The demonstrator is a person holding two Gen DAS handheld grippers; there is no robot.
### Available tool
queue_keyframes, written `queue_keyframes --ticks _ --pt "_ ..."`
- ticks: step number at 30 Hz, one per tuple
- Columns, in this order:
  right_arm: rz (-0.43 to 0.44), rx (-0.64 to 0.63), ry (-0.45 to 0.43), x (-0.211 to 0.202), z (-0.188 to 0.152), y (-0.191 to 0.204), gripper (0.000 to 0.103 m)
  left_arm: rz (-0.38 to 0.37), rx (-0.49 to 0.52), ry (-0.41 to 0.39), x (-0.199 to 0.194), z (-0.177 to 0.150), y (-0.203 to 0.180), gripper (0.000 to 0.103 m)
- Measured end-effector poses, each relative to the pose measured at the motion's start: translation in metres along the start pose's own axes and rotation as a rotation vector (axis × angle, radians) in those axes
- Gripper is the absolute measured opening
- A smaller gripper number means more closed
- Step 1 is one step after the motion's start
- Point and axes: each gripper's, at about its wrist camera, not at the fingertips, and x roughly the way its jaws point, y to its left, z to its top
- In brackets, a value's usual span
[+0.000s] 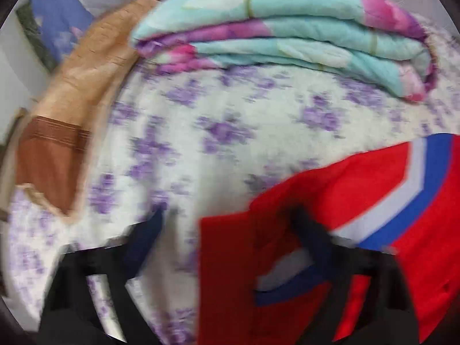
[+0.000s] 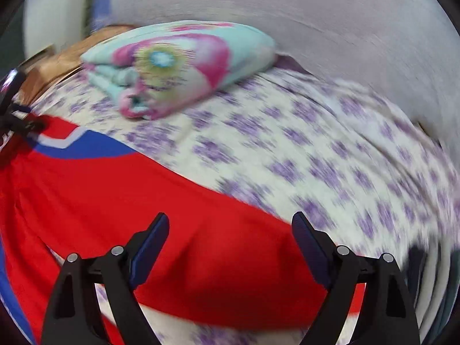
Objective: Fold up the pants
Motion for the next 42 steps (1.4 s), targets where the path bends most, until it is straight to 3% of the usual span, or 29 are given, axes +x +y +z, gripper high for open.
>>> queue_keyframes --ticks 1,4,6,9,10,11,14,19,21,22,23,24,26,29,33,37,40,42 --pt "0.020 -0.037 0.012 0.006 0.008 0.011 0.088 -0.033 0.000 0.000 -0.001 -0.001 -0.001 0.052" --pt "0.105 -0.101 0.051 0.032 0.032 0.037 0.088 0.013 0.053 -0.033 -0.010 -0.008 -0.005 0.038" --pt "0.129 -0.127 0.062 0.050 0.045 0.050 0.086 -0.043 -0.010 -0.044 -0.021 -0.010 0.007 0.035" --pt "0.032 -0.198 0.127 0.083 0.052 0.061 0.080 -0.087 -0.013 -0.102 -0.043 -0.014 0.014 0.035" --pt "0.065 -0.191 0.169 0.092 0.052 0.059 0.058 -0.093 -0.005 -0.113 -0.048 -0.015 0.014 0.035" --pt "0.115 -0.178 0.193 0.095 0.051 0.058 0.002 -0.102 -0.003 -0.119 -0.052 -0.017 0.014 0.035" --pt "0.168 -0.185 0.181 0.077 0.046 0.057 0.001 -0.117 -0.023 -0.125 -0.063 -0.018 0.013 0.035" --pt "0.335 -0.136 0.022 -0.026 0.023 0.032 0.001 -0.194 -0.044 -0.188 -0.107 -0.030 0.014 0.035" --pt "0.325 -0.165 -0.011 -0.047 0.018 0.028 0.004 -0.202 -0.028 -0.222 -0.128 -0.041 0.014 0.035" --pt "0.275 -0.176 -0.024 -0.047 0.020 0.027 0.026 -0.203 -0.031 -0.236 -0.135 -0.045 0.015 0.035" --pt "0.218 -0.177 -0.032 -0.044 0.022 0.027 0.084 -0.211 -0.038 -0.240 -0.139 -0.047 0.016 0.035" --pt "0.159 -0.169 -0.052 -0.037 0.024 0.026 0.096 -0.218 -0.049 -0.231 -0.139 -0.050 0.016 0.035" --pt "0.160 -0.153 -0.030 -0.015 0.029 0.026 0.093 -0.207 -0.065 -0.222 -0.138 -0.055 0.013 0.035" --pt "0.248 -0.165 0.015 0.013 0.030 0.032 0.089 -0.205 -0.075 -0.220 -0.135 -0.059 0.010 0.035" --pt "0.232 -0.260 0.026 0.030 0.035 0.049 0.085 -0.211 -0.070 -0.223 -0.132 -0.060 0.012 0.035" --pt "0.259 -0.302 0.101 0.050 0.042 0.053 0.056 -0.234 -0.078 -0.223 -0.130 -0.061 0.020 0.035" --pt "0.323 -0.330 0.171 0.062 0.037 0.060 0.003 -0.245 -0.082 -0.221 -0.127 -0.062 0.021 0.035" --pt "0.330 -0.349 0.129 0.046 0.031 0.061 0.003 -0.214 -0.086 -0.217 -0.123 -0.061 0.020 0.035"
